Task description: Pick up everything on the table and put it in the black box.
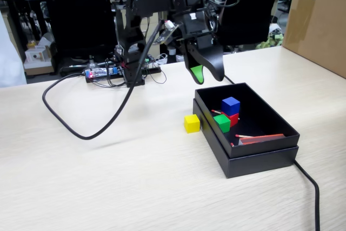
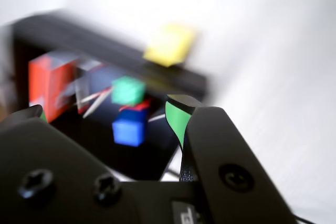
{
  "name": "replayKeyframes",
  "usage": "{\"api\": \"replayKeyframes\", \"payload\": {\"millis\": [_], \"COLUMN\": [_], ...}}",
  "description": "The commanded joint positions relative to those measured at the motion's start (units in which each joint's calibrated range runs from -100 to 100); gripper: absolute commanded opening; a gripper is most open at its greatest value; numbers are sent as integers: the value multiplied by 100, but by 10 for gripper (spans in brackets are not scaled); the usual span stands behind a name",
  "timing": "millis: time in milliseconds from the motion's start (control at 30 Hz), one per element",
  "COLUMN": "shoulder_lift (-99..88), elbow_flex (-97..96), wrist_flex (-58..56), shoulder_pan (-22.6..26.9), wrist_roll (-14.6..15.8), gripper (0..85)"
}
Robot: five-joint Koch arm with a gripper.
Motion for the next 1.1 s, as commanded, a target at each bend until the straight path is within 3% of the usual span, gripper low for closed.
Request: {"api": "replayKeyframes", "payload": {"millis": [0, 300, 667, 1067], "shoulder_lift": [-1403, -1644, 1523, 2934], "elbow_flex": [-664, -2395, -473, -2], "wrist_flex": [18, 269, 295, 286], "shoulder_pan": [-161, -303, -230, -93], "wrist_roll": [10, 200, 430, 513], "gripper": [471, 499, 493, 481]}}
